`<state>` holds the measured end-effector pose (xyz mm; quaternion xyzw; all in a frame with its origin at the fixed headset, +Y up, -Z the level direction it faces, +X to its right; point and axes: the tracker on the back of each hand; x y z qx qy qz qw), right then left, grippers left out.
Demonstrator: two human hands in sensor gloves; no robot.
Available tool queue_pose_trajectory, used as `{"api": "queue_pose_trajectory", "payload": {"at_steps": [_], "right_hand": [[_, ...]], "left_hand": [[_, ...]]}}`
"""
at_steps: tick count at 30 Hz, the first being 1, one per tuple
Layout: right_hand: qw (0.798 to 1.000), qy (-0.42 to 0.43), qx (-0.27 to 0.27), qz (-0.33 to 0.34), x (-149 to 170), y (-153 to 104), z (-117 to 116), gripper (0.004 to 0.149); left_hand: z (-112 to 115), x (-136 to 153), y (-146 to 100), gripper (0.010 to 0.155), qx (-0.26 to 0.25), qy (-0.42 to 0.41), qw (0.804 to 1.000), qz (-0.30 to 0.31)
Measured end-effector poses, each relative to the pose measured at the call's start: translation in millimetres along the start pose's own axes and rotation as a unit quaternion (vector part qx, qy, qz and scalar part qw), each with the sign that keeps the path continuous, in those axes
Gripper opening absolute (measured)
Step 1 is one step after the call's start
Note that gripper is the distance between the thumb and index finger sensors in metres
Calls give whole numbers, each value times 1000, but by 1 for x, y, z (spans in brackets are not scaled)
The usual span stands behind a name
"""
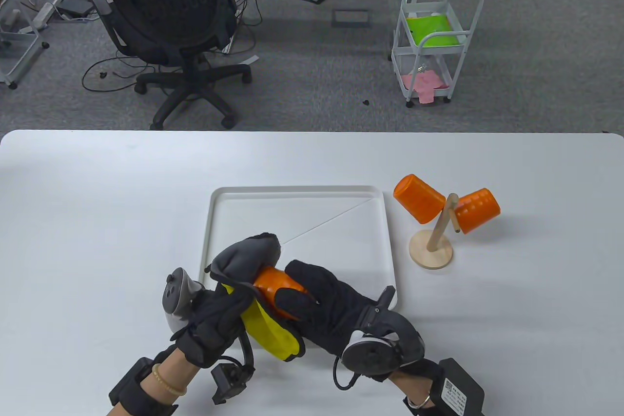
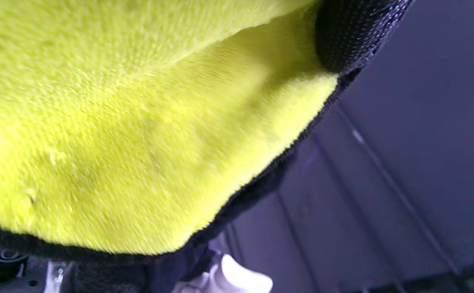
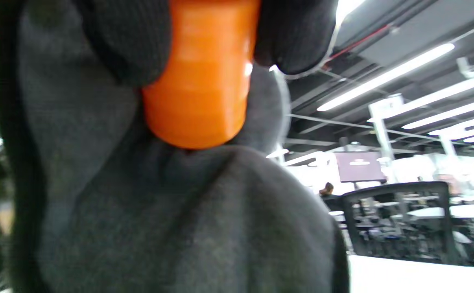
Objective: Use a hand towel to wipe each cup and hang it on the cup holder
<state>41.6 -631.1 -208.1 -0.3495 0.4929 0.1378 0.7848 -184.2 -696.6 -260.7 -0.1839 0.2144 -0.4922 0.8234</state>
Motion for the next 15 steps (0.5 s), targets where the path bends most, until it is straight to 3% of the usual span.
{"api": "queue_pose_trajectory", "payload": {"at_steps": [5,15], "right_hand": [[990,-118,-3,74,-14,-3,-2,73],[995,-90,-6,50,-9,-3,-10,84]], "left_hand": [[8,14,-1,76,-16,-95,994,-50],[8,25,-3,72,-22,-96,992,-80]]}}
Point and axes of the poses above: the tracker on the back of each hand, its own x axis roughly to the little-finger side, its own y axis roughly from the wrist to the fingertips, z = x × y, and after that the axes turned 14 degrees about x, right-handed
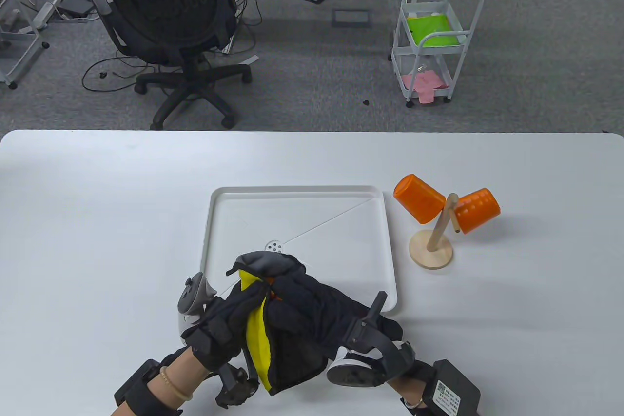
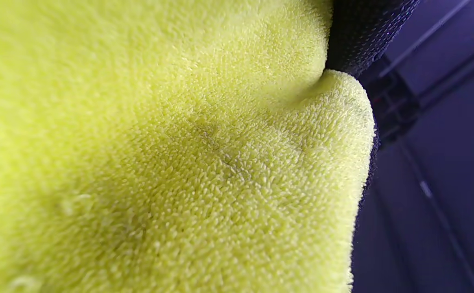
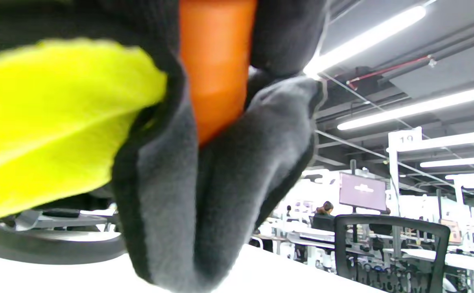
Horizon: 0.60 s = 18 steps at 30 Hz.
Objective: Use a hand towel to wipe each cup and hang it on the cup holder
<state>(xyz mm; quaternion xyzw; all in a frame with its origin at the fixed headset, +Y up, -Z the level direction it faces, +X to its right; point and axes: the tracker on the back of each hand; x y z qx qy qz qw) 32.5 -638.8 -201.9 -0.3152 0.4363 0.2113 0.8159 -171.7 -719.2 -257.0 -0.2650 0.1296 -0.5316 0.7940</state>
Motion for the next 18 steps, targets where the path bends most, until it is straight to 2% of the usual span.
{"api": "queue_pose_trajectory", "payload": {"at_steps": [3,7,10,12,13,15,18], "right_hand": [[1000,-2,14,-17,0,0,1,84],[997,35,34,-67,4,0,0,83],[987,103,36,-118,12,0,-3,81],[973,166,24,-157,20,-1,-6,82],[959,219,17,-182,26,-2,-9,82],[922,314,-2,-228,36,-4,-15,82],[844,433,-49,-311,48,-11,-28,84]], "left_hand": [[2,-4,0,71,5,39,999,14],[7,-17,-1,69,-6,144,989,46],[15,-28,-4,66,-29,257,963,77],[20,-34,-5,64,-35,343,934,91],[23,-37,-6,64,-37,397,912,99],[28,-42,-7,63,-29,482,869,110],[37,-47,-8,63,-20,602,790,112]]}}
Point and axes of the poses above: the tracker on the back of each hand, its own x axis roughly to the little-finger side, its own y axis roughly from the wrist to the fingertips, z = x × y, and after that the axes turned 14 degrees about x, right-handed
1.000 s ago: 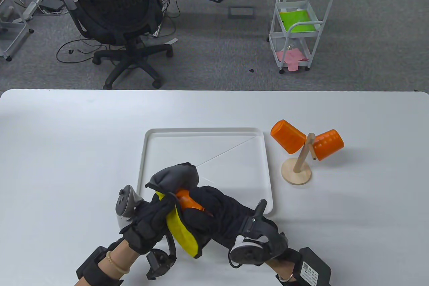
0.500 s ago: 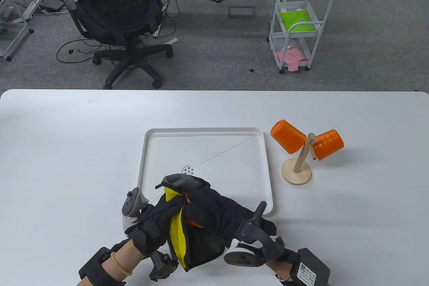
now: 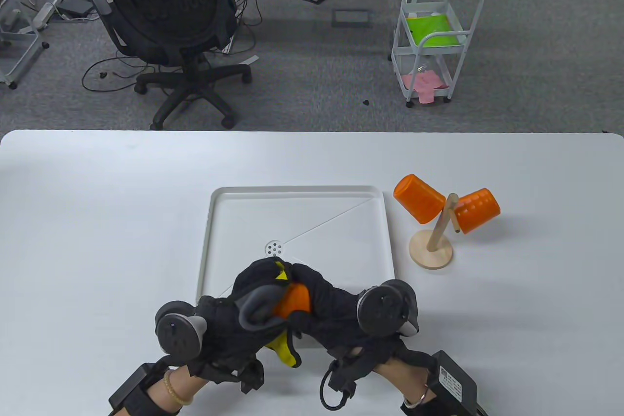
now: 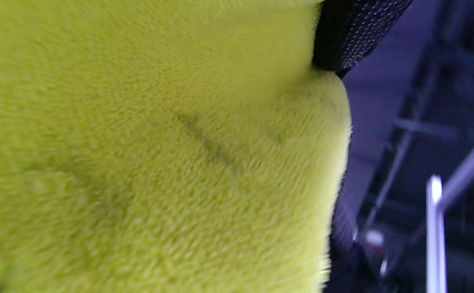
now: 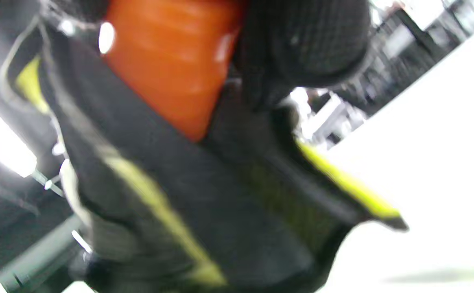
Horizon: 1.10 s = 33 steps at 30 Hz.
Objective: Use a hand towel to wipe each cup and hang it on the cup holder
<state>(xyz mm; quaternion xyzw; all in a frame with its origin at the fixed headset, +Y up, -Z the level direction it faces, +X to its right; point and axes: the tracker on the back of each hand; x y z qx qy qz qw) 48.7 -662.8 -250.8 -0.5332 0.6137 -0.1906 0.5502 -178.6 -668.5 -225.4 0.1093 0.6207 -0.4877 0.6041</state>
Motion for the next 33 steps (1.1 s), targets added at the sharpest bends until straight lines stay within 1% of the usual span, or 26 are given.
{"api": "queue_pose_trajectory", "payload": {"at_steps": [1,2,4,5,8,10,11,13,15,16,19,21,23,24,25,26,28,29,30,31,32,33], "right_hand": [[998,36,-17,-41,6,1,-1,84],[996,54,-27,-66,10,1,-1,85],[986,97,-60,-122,21,1,-2,85],[983,105,-69,-136,24,1,-3,86],[965,142,-108,-192,35,1,-5,86],[951,161,-127,-232,42,0,-6,86],[947,163,-134,-243,44,0,-6,86],[935,169,-156,-270,49,-1,-7,86],[931,177,-159,-275,52,-1,-8,86],[932,177,-159,-274,53,-1,-8,86],[934,185,-157,-262,51,0,-8,85],[940,189,-155,-239,49,1,-7,83],[950,190,-142,-205,43,3,-2,82],[954,185,-135,-193,40,4,0,82],[963,171,-122,-169,36,5,5,81],[968,160,-114,-154,33,5,8,80],[984,113,-87,-105,21,6,17,79],[990,87,-75,-82,14,5,20,78],[994,63,-65,-64,9,4,21,78],[998,24,-52,-31,0,3,23,77],[999,4,-45,-14,-4,2,23,76],[999,-38,-26,19,-13,0,23,76]], "left_hand": [[1,-3,0,63,12,51,999,12],[1,-5,0,63,17,83,996,17],[3,-10,0,64,35,168,984,37],[4,-12,0,64,44,190,980,45],[9,-19,0,63,70,265,959,69],[14,-24,-1,62,87,316,940,89],[16,-26,-1,62,90,334,933,96],[22,-31,-2,61,101,386,910,112],[24,-34,-2,61,102,409,900,115],[23,-34,-2,61,99,409,900,112],[19,-31,-1,62,97,384,913,100],[14,-30,0,62,81,353,928,88],[8,-26,2,65,60,288,954,56],[6,-23,3,66,54,261,963,44],[2,-19,4,67,44,202,978,21],[1,-16,4,69,40,166,985,11],[-2,-7,4,72,32,42,998,-20],[-3,-1,4,74,28,-26,999,-36],[-3,2,4,75,25,-72,996,-44],[-3,8,3,76,16,-141,988,-55],[-2,11,3,76,12,-175,983,-61],[-1,15,2,77,8,-235,969,-75]]}}
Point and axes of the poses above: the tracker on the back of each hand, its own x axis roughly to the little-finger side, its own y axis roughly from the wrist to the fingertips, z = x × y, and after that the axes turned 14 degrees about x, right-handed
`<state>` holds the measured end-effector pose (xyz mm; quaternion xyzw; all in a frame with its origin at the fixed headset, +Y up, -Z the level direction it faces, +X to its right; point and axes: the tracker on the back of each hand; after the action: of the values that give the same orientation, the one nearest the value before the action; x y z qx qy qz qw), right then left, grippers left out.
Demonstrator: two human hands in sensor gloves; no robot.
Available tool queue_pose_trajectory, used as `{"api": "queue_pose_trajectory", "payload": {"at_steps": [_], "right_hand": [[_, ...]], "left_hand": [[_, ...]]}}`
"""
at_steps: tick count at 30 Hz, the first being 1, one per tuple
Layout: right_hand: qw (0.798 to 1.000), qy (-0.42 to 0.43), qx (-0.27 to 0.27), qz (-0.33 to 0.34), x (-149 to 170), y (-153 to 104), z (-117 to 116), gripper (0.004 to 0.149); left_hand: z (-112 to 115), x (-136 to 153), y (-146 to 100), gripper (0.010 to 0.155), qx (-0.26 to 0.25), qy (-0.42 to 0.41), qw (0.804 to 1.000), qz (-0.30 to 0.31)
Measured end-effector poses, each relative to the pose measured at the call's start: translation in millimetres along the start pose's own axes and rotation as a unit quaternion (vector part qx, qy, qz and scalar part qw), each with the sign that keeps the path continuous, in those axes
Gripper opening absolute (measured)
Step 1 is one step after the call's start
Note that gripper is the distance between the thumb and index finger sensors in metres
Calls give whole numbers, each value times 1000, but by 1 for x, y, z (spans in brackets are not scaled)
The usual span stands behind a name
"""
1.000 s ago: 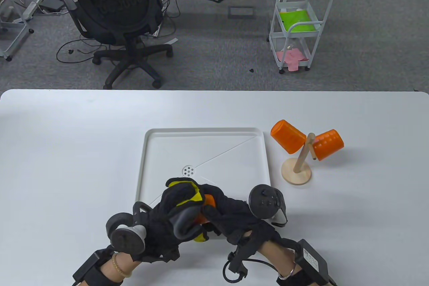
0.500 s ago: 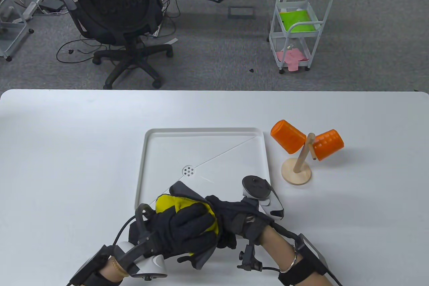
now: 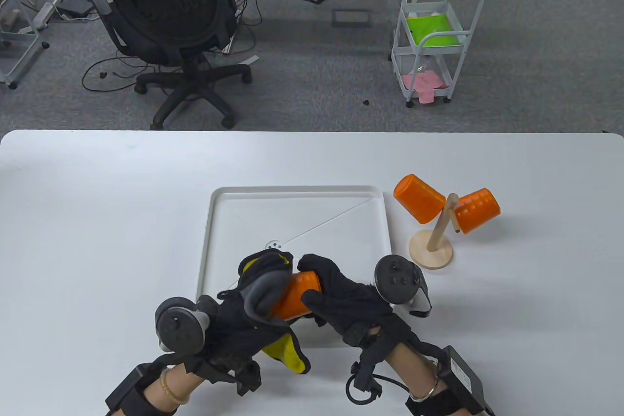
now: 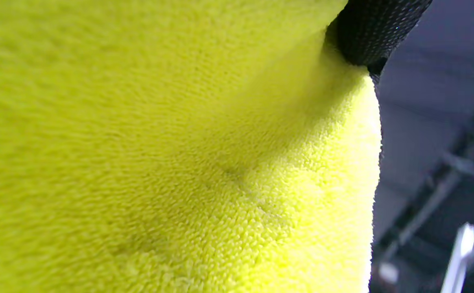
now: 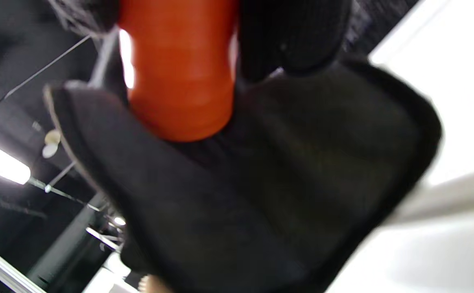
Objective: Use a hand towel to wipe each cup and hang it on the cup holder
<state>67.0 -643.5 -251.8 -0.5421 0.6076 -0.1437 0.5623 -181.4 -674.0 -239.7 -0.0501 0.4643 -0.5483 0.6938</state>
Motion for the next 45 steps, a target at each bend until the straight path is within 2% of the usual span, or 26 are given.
{"api": "queue_pose_trajectory", "payload": {"at_steps": [2,4,5,8,10,12,19,22,27,28,30,32,33,36,39,41,43,44,45], "right_hand": [[997,-63,30,46,-12,-4,-2,76],[983,-143,49,106,-24,-9,-6,75],[968,-197,57,142,-30,-11,-10,75],[926,-307,62,211,-41,-18,-23,73],[905,-346,60,239,-44,-21,-30,73],[896,-363,56,251,-45,-22,-34,73],[903,-350,57,244,-43,-21,-34,73],[904,-352,66,233,-41,-20,-33,75],[939,-279,75,185,-33,-15,-28,77],[956,-233,72,161,-28,-13,-26,78],[977,-161,60,124,-20,-9,-23,79],[992,-81,42,86,-10,-5,-23,80],[997,-29,30,58,-4,-3,-22,80],[998,67,3,-7,12,1,-23,82],[983,150,-27,-104,27,1,-25,83],[971,179,-54,-148,36,2,-27,83],[958,195,-93,-188,46,2,-27,84],[954,200,-104,-201,49,2,-28,84],[944,210,-120,-225,54,2,-29,84]], "left_hand": [[0,8,0,78,3,-100,995,-11],[4,17,0,78,7,-213,977,-21],[7,22,0,78,12,-282,959,-24],[15,32,-1,78,21,-392,919,-35],[17,37,-1,78,23,-421,906,-41],[17,40,-1,77,33,-429,902,-42],[17,40,-1,69,35,-417,907,-42],[15,37,-1,66,31,-373,927,-26],[9,22,-2,63,4,-213,977,16],[7,16,-2,62,-2,-161,987,28],[5,6,-3,61,-11,-52,998,45],[4,-4,-4,60,-15,68,996,64],[4,-10,-5,60,-13,130,989,74],[9,-19,-6,60,-5,245,965,94],[16,-24,-7,61,20,355,928,110],[22,-27,-7,60,34,416,901,119],[29,-29,-8,60,63,486,862,129],[32,-30,-8,61,70,507,849,131],[36,-31,-8,60,82,541,826,137]]}}
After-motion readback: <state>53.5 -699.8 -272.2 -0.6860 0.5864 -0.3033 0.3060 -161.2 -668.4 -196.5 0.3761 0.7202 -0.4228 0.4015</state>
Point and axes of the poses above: the tracker on the back of each hand, its own x axis roughly to the little-finger side, its own y axis roughly from the wrist to the fingertips, z = x × y, and after that the axes turned 14 degrees about x, right-handed
